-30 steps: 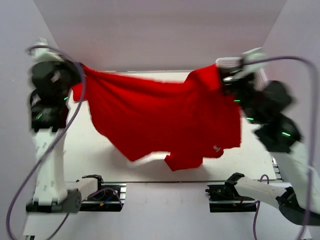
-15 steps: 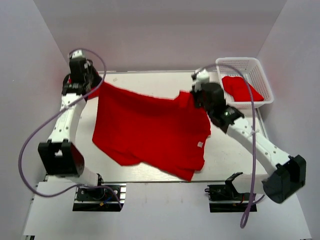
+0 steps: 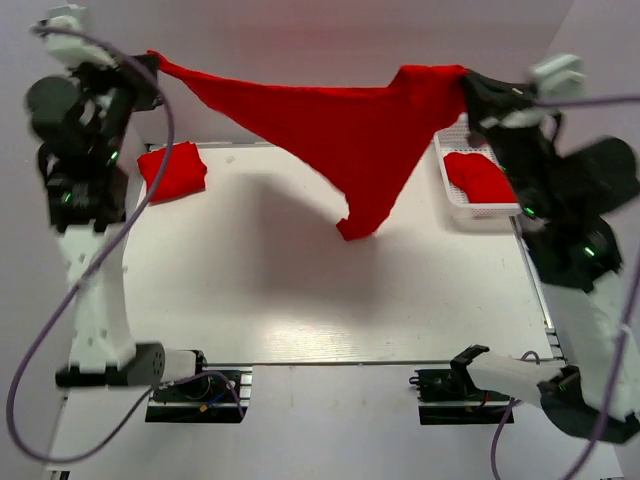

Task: Fold and stack the t-shirts
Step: Flatten out the tshirt

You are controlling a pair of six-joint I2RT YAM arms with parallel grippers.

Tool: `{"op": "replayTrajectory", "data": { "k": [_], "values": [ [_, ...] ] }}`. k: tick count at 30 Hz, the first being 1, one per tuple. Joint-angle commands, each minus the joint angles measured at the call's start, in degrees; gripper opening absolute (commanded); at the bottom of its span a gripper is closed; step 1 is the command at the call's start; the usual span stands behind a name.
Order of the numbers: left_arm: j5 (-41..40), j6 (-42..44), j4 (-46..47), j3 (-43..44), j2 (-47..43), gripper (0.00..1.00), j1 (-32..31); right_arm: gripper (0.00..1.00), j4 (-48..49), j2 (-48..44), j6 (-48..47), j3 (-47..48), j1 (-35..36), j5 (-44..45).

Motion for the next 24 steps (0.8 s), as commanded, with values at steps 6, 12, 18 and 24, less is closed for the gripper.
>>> {"op": "replayTrajectory", "data": {
  "k": [6,12,18,24],
  "values": [
    [-0.1,2.1,-5.4,8.0,-19.3,0.00,-0.1,0.00,-2.9,-13.8,-1.3,4.5,-1.0,-11.8],
    [-2.0,-4.0,-8.3,15.0,-22.3,0.00,-0.1,0.00,-7.3,-15.8,1.2,11.1,-4.8,-14.0],
    [-5.1,-9.3,-16.2,8.6,-19.0,0.00,-0.1,0.00,-12.1,-15.9,7.7,4.5,-6.7,-7.8],
    [-7.8,-10.8,-11.5,-20.1,-25.5,0.00,-0.1,0.00,-5.8,-22.6,18.2,-26.1,-6.9,-9.0]
  ]
}}
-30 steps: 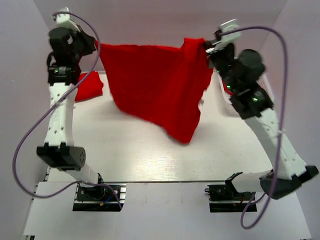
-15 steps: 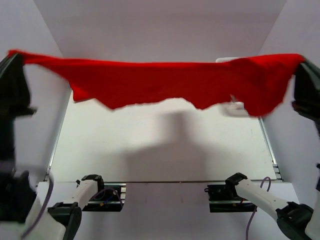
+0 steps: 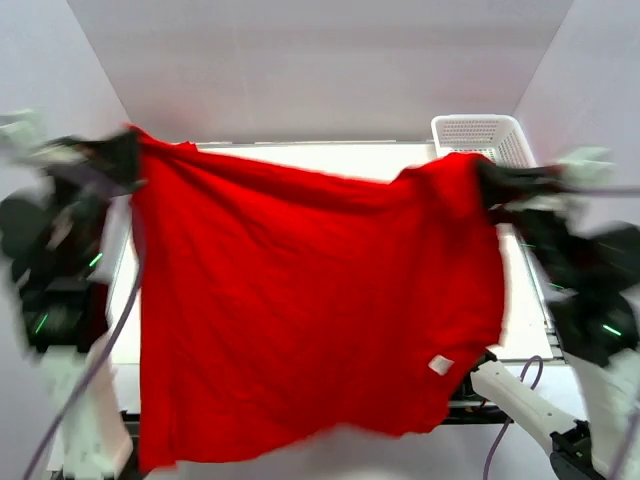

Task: Fold and stack the t-shirts
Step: Flatten out the tshirt

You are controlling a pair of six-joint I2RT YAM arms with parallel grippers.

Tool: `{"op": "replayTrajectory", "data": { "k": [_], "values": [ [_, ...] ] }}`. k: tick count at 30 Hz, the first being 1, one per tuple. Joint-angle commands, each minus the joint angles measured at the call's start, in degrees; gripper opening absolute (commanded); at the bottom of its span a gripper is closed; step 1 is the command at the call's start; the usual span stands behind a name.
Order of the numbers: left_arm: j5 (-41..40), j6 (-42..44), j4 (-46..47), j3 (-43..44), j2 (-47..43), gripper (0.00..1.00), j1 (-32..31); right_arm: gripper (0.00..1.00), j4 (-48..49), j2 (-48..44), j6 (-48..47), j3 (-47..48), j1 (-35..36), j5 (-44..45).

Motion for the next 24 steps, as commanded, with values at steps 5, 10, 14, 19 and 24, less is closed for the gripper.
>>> {"op": "replayTrajectory", "data": {
  "k": [5,10,14,19,24],
  "values": [
    [-5.6,-3.3,5.5,-34.8,-2.7,0.00,0.0,0.00,7.9,-4.0,12.1,-29.1,-0.3,1.2],
    [-7.2,-5.5,16.6,-54.7,-1.9,0.00,0.0,0.00,17.1,1.3,13.4,-45.8,-0.4,2.9],
    [-9.1,-6.8,27.7,-63.0,3.8,0.00,0.0,0.00,24.6,11.3,11.8,-48.8,-0.6,2.5],
    [-9.6,-6.8,37.8,-64.6,18.1,0.00,0.0,0.00,31.6,30.4,9.2,-43.0,-1.5,1.9],
    [-10.1,-6.2,45.1,-58.6,31.6,0.00,0.0,0.00,34.9,44.8,6.2,-32.3,-3.2,0.2]
  ]
}}
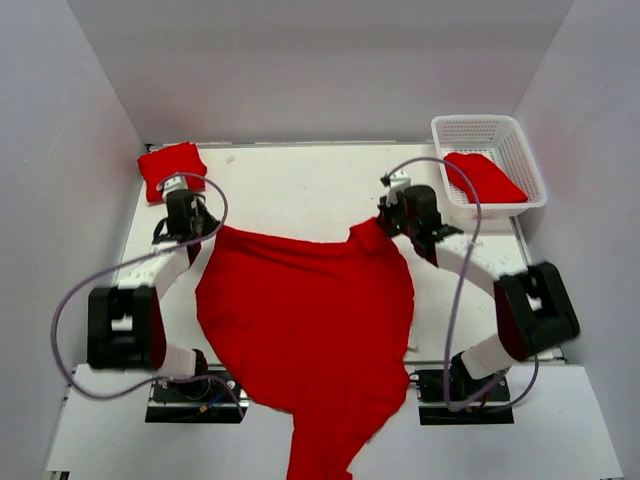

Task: Fold and stack the t-shirts
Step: Flatten out the tshirt

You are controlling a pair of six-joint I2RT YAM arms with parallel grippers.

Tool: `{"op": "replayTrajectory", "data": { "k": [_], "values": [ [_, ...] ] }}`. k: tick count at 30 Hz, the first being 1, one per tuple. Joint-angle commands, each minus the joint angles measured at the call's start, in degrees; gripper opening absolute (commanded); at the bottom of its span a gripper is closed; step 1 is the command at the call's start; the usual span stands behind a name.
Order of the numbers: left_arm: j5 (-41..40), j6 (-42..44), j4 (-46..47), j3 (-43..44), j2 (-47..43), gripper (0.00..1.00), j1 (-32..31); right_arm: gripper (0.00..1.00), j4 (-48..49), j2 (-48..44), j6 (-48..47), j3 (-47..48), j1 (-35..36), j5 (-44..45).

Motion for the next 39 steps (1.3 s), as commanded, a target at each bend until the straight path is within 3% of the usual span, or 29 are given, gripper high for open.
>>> {"op": "replayTrajectory", "data": {
  "k": [1,9,15,28,33,34,35,36,37,39],
  "values": [
    [-0.8,1.3,9.9,7.7,7.1,0.00,0.0,0.00,9.2,7.1,-2.6,9.1,-1.7,-0.2],
    [-0.7,3.9,10.7,25.5,27.0,0.00,0.0,0.00,10.4,21.1,-2.8,25.9,-5.7,-0.9],
    [-1.4,3.4,10.7,35.5,38.5,0.00,0.5,0.00,5.4,34.4,-3.7,42.7,-7.7,-2.9],
    [0.0,4.5,5.8,58.0,55.3,0.00,0.5,0.00,-1.5,56.5,-2.4,71.2,-11.3,-2.3],
    [0.0,5.1,2.6,62.8,58.8,0.03,0.5,0.00,-2.1,58.3,-1.7,72.7,-12.4,-3.0],
    [0.0,5.1,2.6,63.8,59.5,0.07,0.5,0.07,-2.2,58.2,-1.8,72.7,-12.3,-3.5],
    [0.0,5.1,2.6,64.3,59.6,0.13,0.5,0.20,-2.4,58.2,-1.8,72.9,-12.3,-3.6],
    [0.0,5.8,2.1,64.3,59.6,0.21,0.5,0.34,-2.3,57.7,-1.8,72.8,-12.5,-3.1],
    [0.0,5.8,2.1,64.3,59.6,0.34,0.5,0.56,-2.3,57.4,-1.7,72.7,-12.3,-2.7],
    [0.0,7.2,1.4,64.9,59.0,0.52,0.5,0.70,-2.0,55.6,-1.5,73.0,-12.3,-1.6]
  ]
}}
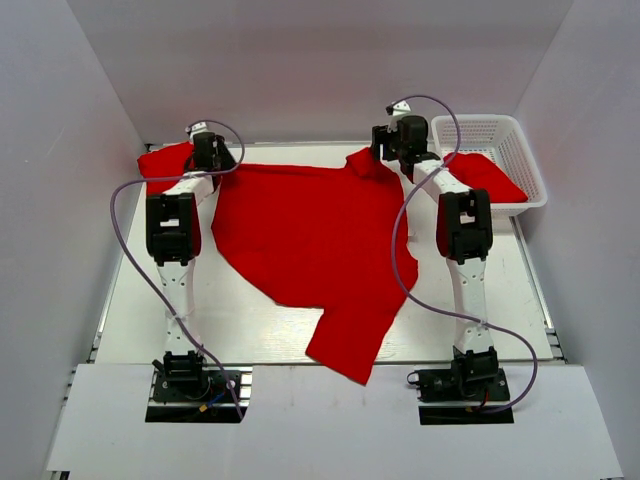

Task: Fold and stack the t-shirts
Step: Flatten out the tshirt

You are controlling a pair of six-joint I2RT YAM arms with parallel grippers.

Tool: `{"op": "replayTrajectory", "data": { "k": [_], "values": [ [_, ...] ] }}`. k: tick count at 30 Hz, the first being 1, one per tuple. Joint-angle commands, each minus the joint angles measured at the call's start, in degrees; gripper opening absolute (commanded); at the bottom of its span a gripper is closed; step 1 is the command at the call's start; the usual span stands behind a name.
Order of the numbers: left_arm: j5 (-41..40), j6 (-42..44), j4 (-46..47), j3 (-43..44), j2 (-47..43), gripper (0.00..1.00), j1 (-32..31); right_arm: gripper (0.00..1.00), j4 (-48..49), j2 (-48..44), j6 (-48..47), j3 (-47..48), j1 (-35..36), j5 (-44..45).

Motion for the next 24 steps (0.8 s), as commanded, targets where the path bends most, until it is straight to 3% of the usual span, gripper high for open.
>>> {"op": "replayTrajectory", "data": {
  "k": [1,3,7,10,14,19,24],
  "values": [
    [0.5,2.2,-2.1,4.0,-2.2,0.69,0.4,0.77,2.5,-3.2,-0.4,3.2,-0.4,1.8],
    [0.5,4.4,-4.5,6.6,-3.8,0.87,0.9,0.82,2.2,-5.7,-1.5,4.5,-0.5,2.4],
    [1.6,9.5,-10.0,10.2,-7.7,0.92,0.9,0.85,-2.5,-11.0,-3.4,7.5,-0.7,3.1],
    [3.2,14.4,-17.0,8.4,-14.5,0.92,0.4,0.90,-6.2,-17.1,-2.9,4.0,-0.6,1.1],
    [6.1,14.4,-24.2,-3.2,-27.2,0.94,-0.2,0.90,-11.4,-26.6,0.7,-4.6,-0.1,-1.5],
    [13.3,12.4,-31.7,-25.1,-43.0,0.90,-2.1,0.90,-7.1,-41.1,7.6,-30.2,-0.1,-4.7],
    [13.7,13.0,-40.0,-28.5,-44.5,0.87,-6.8,0.90,-8.4,-46.0,8.9,-38.8,0.1,-5.8]
  ]
}}
